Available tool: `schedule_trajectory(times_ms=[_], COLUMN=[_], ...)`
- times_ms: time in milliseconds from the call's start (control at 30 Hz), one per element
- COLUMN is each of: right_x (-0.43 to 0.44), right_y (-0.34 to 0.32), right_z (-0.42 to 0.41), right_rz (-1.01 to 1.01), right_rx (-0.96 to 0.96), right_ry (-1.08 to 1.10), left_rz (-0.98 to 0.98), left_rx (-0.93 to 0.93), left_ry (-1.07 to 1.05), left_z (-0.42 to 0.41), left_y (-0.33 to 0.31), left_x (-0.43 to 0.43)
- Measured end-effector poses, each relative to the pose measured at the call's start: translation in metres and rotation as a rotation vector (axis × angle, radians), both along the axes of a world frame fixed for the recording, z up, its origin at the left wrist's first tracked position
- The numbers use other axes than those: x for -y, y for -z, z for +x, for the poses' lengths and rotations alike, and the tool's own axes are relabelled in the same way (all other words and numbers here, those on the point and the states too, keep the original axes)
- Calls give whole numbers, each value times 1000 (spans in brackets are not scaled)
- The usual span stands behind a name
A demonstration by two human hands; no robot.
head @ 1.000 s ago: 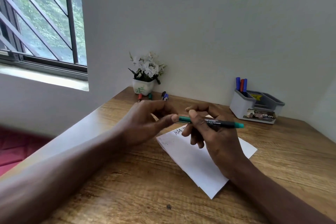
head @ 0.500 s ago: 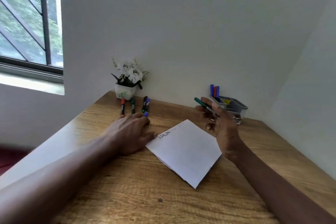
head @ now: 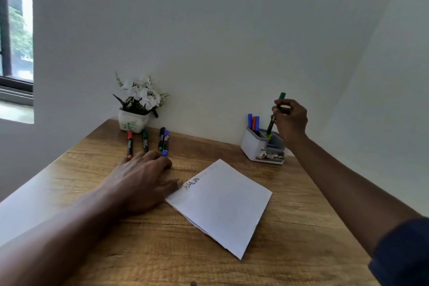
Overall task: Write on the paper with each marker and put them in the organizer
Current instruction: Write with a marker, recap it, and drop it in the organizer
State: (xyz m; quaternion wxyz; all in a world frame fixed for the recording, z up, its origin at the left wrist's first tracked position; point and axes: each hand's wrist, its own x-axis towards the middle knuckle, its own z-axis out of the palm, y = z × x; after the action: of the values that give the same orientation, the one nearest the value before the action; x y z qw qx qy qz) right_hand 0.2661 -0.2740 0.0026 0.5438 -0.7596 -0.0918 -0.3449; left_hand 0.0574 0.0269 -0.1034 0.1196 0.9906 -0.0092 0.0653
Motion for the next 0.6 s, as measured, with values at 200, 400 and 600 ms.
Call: schedule_trajectory(times_ms=[200,400,600], right_x=[-15,-10,3], right_y=[-8,15,40], right_z=[21,31,33], right_rz=[-220,-325,-581], right_rx=[132,77,-43], right_ry=[2,121,8], left_rz=[-5,-21,-21], left_rx=[-16,-23,-14], left_ry=[8,20,27], left_z=[3,2,1], left_y=[1,0,-1], left_x=[-2,-3,-2])
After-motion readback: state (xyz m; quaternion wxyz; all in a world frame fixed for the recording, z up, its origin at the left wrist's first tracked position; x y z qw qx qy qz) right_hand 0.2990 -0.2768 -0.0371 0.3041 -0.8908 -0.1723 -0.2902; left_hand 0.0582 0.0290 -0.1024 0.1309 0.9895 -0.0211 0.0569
